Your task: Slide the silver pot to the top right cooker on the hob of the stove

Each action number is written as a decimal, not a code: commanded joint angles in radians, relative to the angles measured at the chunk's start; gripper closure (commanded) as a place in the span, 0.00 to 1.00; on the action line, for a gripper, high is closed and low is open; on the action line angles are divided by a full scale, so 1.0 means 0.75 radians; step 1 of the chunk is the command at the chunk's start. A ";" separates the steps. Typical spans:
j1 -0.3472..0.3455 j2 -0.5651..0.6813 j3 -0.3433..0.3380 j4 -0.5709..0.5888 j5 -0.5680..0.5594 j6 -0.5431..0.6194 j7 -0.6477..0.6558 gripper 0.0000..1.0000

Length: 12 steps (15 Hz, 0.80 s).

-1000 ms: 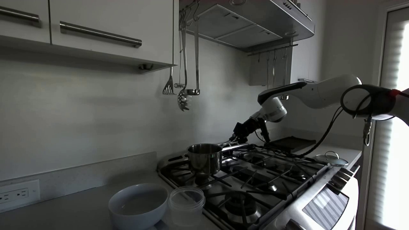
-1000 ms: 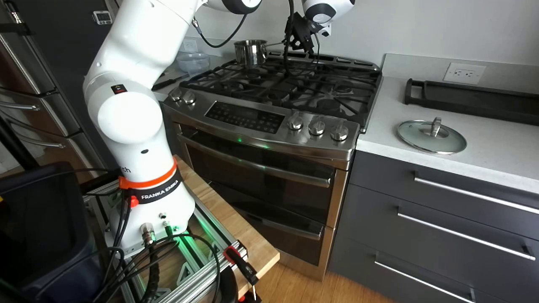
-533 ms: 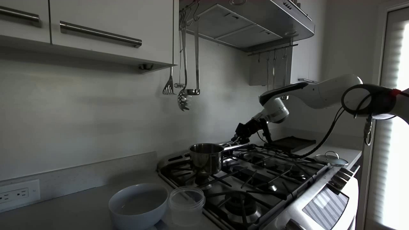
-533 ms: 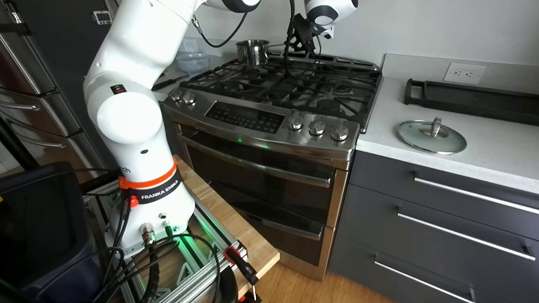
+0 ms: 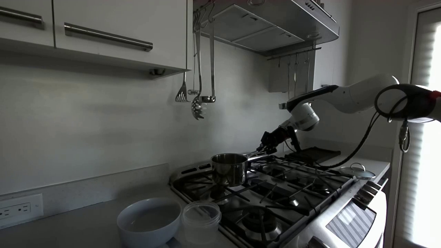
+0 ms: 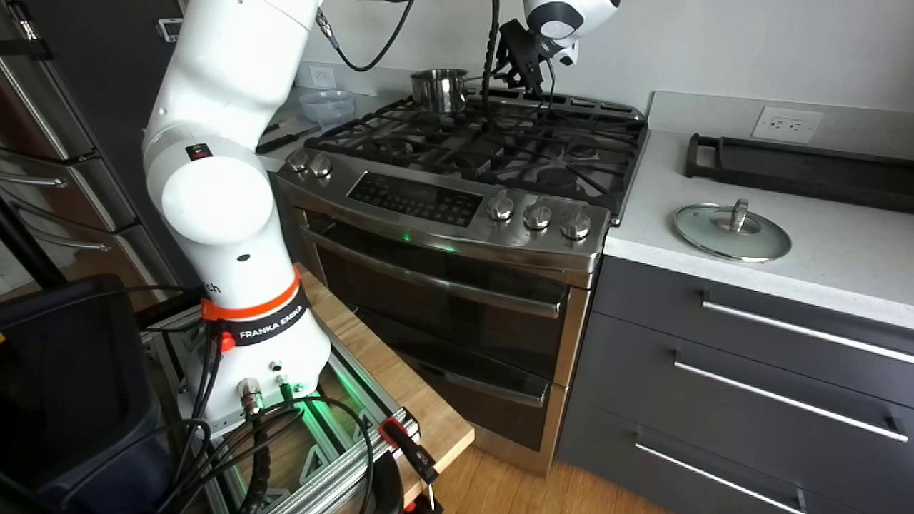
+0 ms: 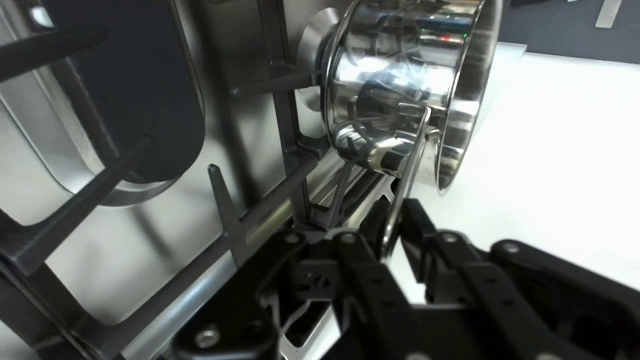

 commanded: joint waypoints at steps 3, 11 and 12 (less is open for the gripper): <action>0.007 -0.119 -0.046 -0.196 0.032 0.091 -0.033 0.97; 0.016 -0.267 -0.091 -0.385 0.052 0.241 -0.032 0.97; 0.016 -0.272 -0.088 -0.400 0.069 0.251 -0.041 0.97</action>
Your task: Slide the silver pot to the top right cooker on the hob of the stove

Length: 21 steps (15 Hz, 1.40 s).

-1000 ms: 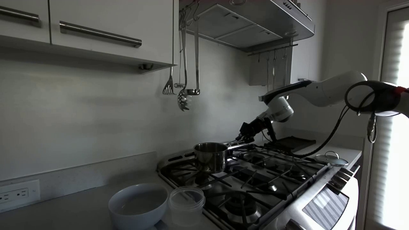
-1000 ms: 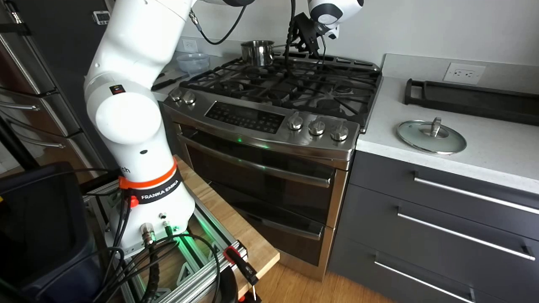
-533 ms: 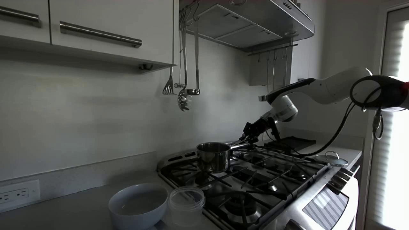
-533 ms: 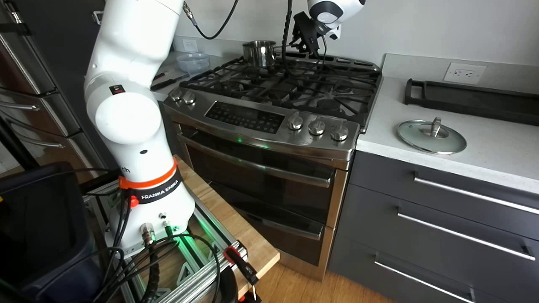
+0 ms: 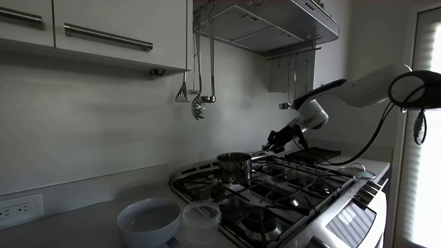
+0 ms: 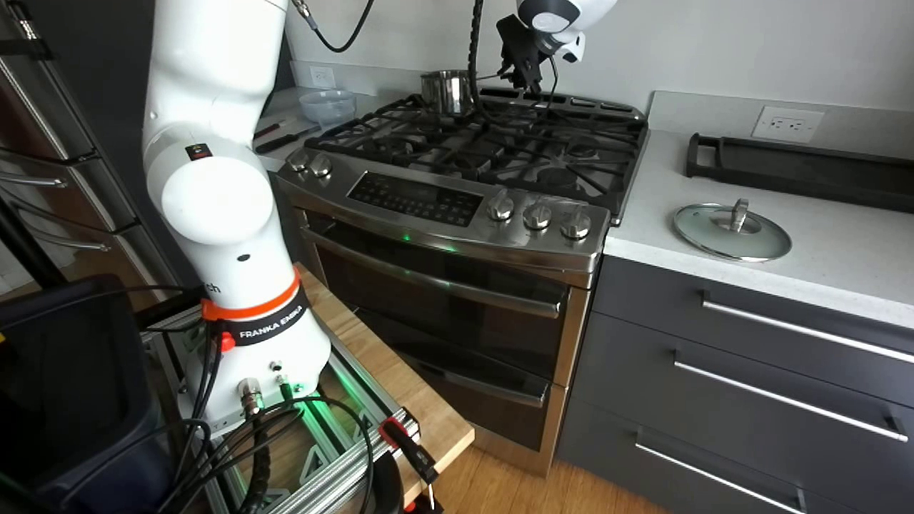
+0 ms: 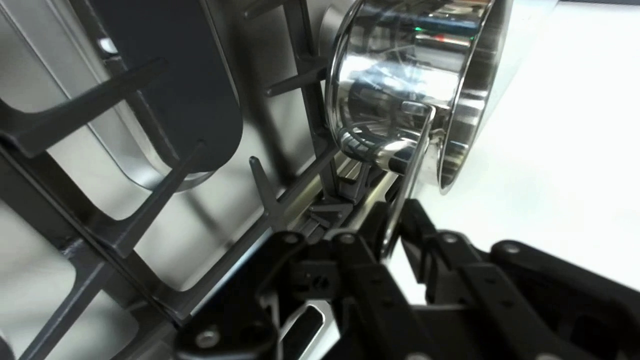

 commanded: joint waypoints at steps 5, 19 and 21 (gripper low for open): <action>0.024 -0.116 -0.039 -0.238 0.100 0.190 -0.060 0.97; 0.027 -0.150 -0.047 -0.262 0.166 0.175 -0.055 0.87; 0.017 -0.142 -0.054 -0.258 0.184 0.182 -0.067 0.97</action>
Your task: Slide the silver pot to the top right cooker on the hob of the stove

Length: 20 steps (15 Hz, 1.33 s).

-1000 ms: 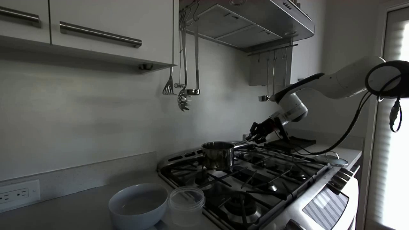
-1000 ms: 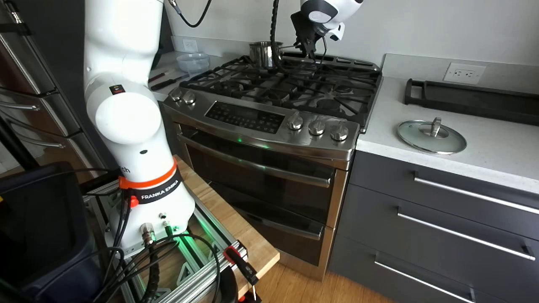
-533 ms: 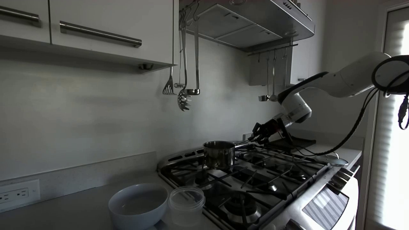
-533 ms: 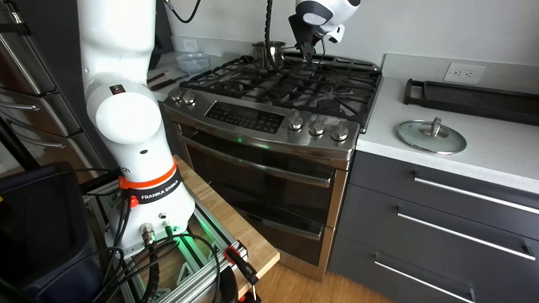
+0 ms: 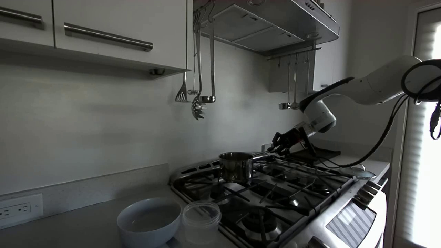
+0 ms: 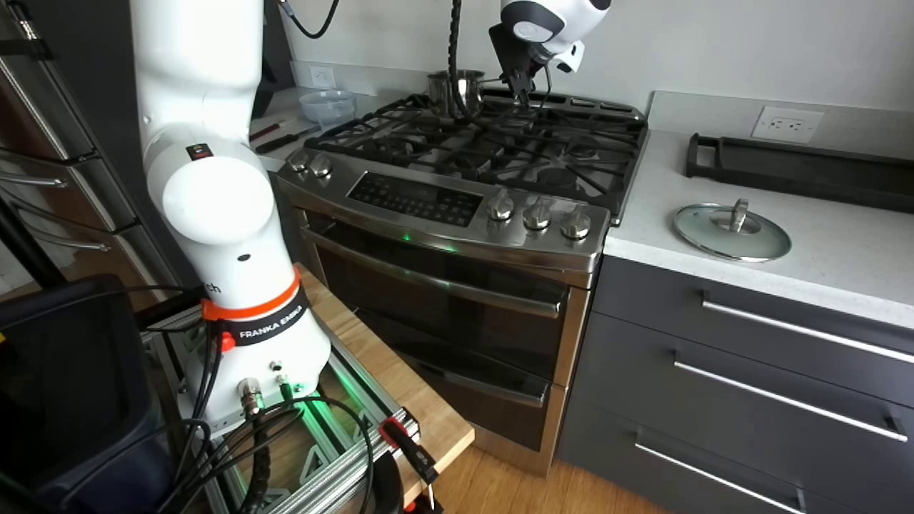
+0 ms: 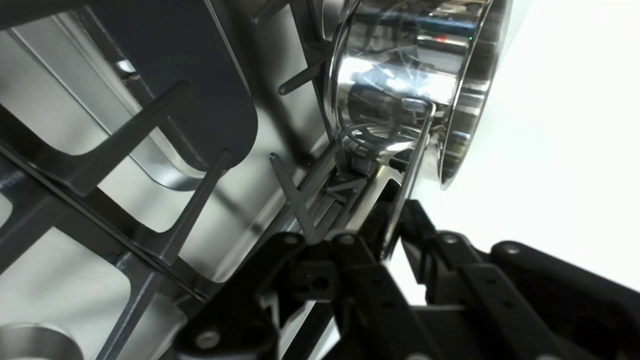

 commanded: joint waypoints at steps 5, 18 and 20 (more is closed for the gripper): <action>-0.029 0.017 -0.066 -0.005 0.074 -0.002 -0.062 0.97; -0.084 0.027 -0.142 -0.031 0.208 -0.015 -0.173 0.97; -0.094 0.024 -0.151 -0.040 0.218 -0.022 -0.187 0.97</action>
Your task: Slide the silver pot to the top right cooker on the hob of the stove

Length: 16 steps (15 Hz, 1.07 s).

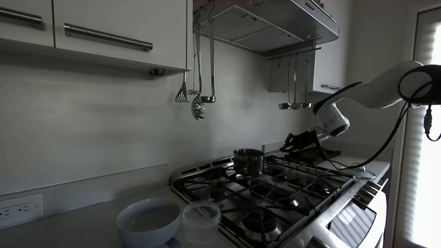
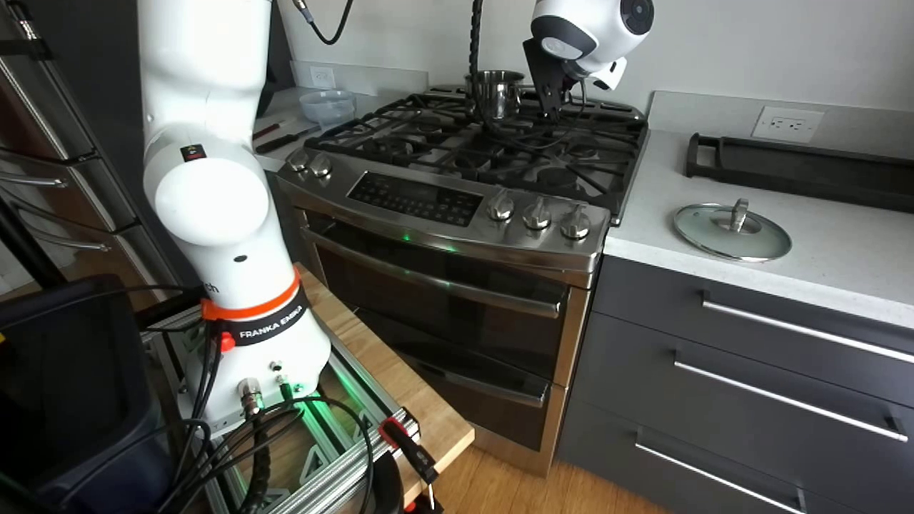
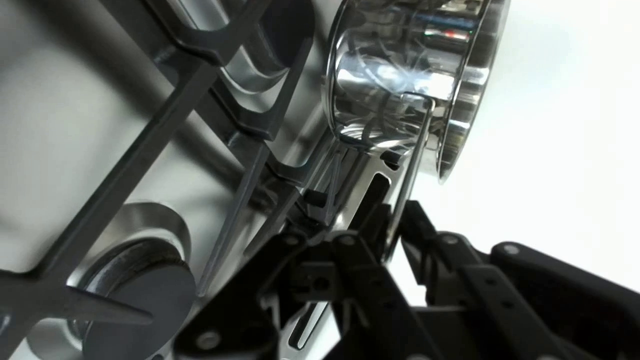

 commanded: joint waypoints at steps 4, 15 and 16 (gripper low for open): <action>-0.033 -0.027 -0.030 -0.058 0.057 -0.026 -0.073 0.97; -0.060 -0.120 -0.094 -0.191 0.128 -0.002 -0.143 0.97; -0.063 -0.125 -0.100 -0.200 0.134 -0.002 -0.149 0.97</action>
